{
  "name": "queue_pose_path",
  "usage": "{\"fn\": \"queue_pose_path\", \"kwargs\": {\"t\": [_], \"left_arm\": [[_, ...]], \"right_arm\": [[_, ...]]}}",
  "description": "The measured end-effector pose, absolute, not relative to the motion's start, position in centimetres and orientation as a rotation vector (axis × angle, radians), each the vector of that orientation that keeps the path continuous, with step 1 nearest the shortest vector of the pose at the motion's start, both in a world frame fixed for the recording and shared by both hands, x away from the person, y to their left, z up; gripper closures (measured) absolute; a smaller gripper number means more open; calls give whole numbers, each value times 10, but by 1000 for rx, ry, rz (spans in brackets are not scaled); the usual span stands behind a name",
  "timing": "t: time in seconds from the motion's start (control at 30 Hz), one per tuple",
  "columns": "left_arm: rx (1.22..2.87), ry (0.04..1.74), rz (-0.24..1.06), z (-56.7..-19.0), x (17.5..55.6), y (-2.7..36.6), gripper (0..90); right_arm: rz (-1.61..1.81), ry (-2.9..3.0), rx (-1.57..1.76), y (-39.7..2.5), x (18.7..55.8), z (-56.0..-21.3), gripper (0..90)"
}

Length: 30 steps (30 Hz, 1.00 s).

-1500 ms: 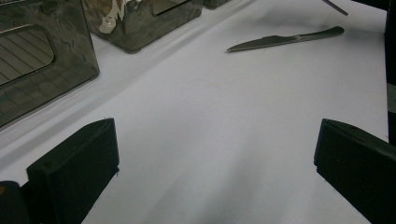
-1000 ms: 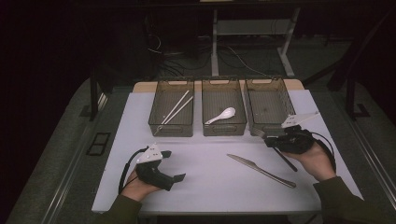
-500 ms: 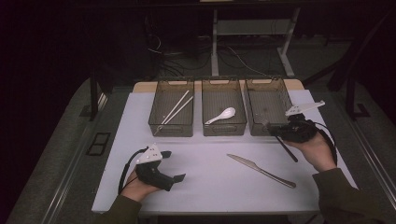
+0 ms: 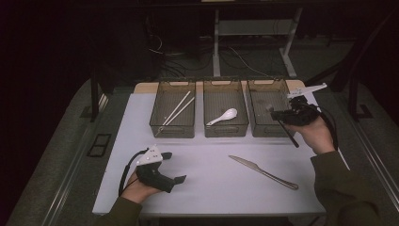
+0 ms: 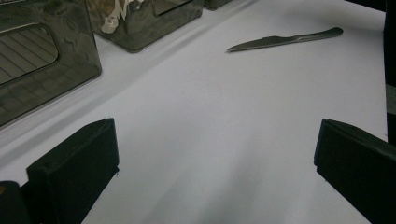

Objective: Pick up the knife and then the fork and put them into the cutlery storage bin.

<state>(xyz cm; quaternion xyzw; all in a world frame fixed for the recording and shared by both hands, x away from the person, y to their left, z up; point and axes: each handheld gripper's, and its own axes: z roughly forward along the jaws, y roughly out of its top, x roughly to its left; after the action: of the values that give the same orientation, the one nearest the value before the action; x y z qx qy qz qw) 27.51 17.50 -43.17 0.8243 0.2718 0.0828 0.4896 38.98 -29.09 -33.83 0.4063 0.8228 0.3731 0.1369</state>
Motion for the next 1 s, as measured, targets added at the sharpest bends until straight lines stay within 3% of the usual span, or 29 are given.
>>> {"fn": "queue_pose_path", "kwargs": {"t": [0.6,1.0], "left_arm": [[2001,656,188,-432,276,175,0],[1996,652,179,-433,276,175,0]], "right_arm": [[1018,2293,1291,-296,456,-322,850],[946,2253,1376,-295,492,-347,850]]}}
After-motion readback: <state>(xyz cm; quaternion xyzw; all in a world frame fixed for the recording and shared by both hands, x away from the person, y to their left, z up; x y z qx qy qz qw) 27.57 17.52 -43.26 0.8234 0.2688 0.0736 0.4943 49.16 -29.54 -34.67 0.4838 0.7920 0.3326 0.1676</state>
